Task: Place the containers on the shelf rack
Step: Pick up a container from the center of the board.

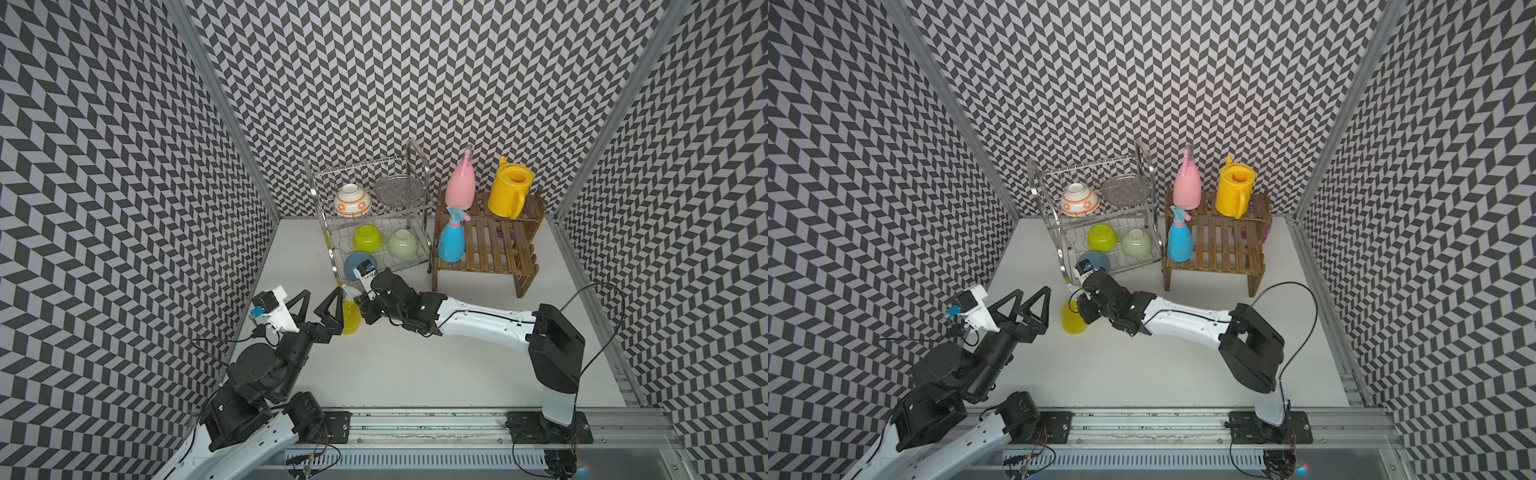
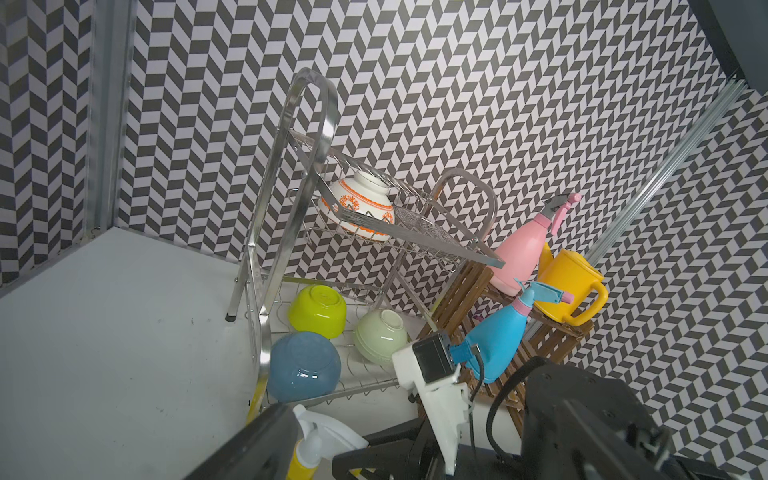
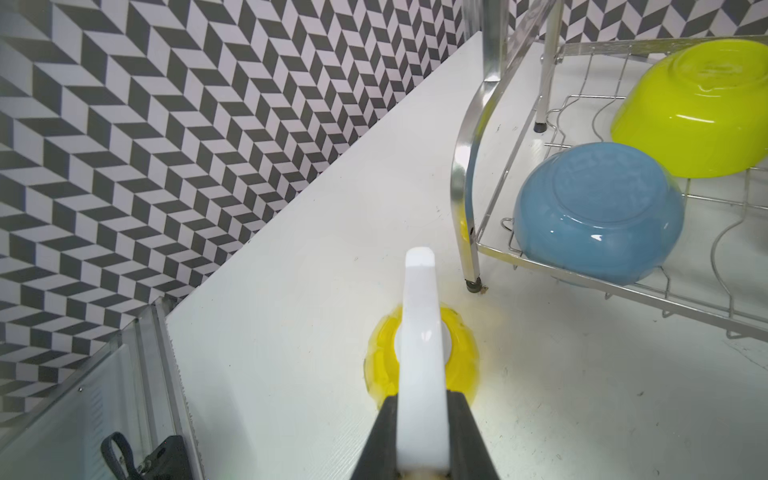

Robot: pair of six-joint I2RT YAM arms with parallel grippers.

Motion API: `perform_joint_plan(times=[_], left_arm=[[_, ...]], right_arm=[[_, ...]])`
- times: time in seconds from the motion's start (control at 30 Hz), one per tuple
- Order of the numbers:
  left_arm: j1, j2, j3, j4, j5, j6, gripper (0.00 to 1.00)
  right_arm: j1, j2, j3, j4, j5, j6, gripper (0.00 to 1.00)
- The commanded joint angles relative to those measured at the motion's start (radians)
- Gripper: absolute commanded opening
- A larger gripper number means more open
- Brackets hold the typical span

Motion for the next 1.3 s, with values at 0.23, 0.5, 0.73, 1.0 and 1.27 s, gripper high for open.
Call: perform_joint_plan(times=[0.23, 0.5, 0.73, 1.0, 1.27], left_arm=[[0.007, 0.024, 0.008, 0.023, 0.005, 0.028, 1.00], [0.007, 0.024, 0.006, 0.078, 0.056, 0.069, 1.00], [0.007, 0.071, -0.004, 0.198, 0.225, 0.156, 1.00], [0.007, 0.203, 0.016, 0.324, 0.626, 0.343, 1.00], [0.003, 0.375, 0.085, 0.176, 0.945, 0.666, 1.00]], right_arm=[[0.006, -0.147, -0.109, 0.043, 0.015, -0.067, 0.04], [-0.034, -0.475, -0.366, 0.044, -0.100, -0.303, 0.00], [-0.215, -0.911, -0.656, 0.094, -0.294, -0.518, 0.00], [-0.376, -1.173, -0.782, -0.009, -0.472, -0.749, 0.00], [-0.426, -1.186, -0.784, -0.072, -0.619, -0.809, 0.00]])
